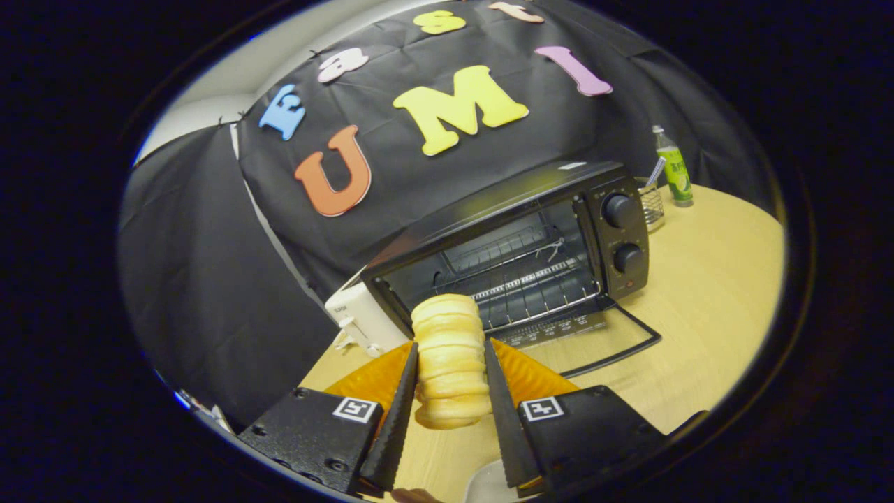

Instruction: Open the toaster oven, put the food inside, and close the toaster oven door.

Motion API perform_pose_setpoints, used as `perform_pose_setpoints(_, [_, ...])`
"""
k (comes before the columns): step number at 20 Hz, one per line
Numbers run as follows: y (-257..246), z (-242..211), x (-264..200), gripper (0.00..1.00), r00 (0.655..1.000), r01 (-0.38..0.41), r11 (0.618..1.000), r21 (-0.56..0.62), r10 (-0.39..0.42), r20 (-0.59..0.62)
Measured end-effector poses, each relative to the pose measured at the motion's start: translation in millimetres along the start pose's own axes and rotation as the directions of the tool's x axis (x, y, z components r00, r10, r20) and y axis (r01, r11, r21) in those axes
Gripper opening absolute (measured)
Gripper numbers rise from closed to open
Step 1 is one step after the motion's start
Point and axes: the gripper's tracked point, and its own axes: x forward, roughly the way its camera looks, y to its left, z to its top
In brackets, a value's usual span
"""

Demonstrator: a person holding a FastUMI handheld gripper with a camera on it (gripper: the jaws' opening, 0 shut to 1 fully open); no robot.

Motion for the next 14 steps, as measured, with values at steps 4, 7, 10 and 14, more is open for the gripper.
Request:
perform_pose_setpoints(4, [-8, 29, 37, 0.61, 1.000, 0.028, 0.991, 0.130, -0.027, -0.006])
perform_pose_setpoints(7, [-21, 50, 61, 0.61, 0.997, 0.076, 0.989, 0.124, -0.078, 0.019])
perform_pose_setpoints(10, [-34, 59, 77, 0.61, 0.989, 0.144, 0.987, 0.071, -0.146, 0.031])
perform_pose_setpoints(14, [-39, 64, 95, 0.61, 0.985, 0.156, 0.986, 0.067, -0.160, 0.069])
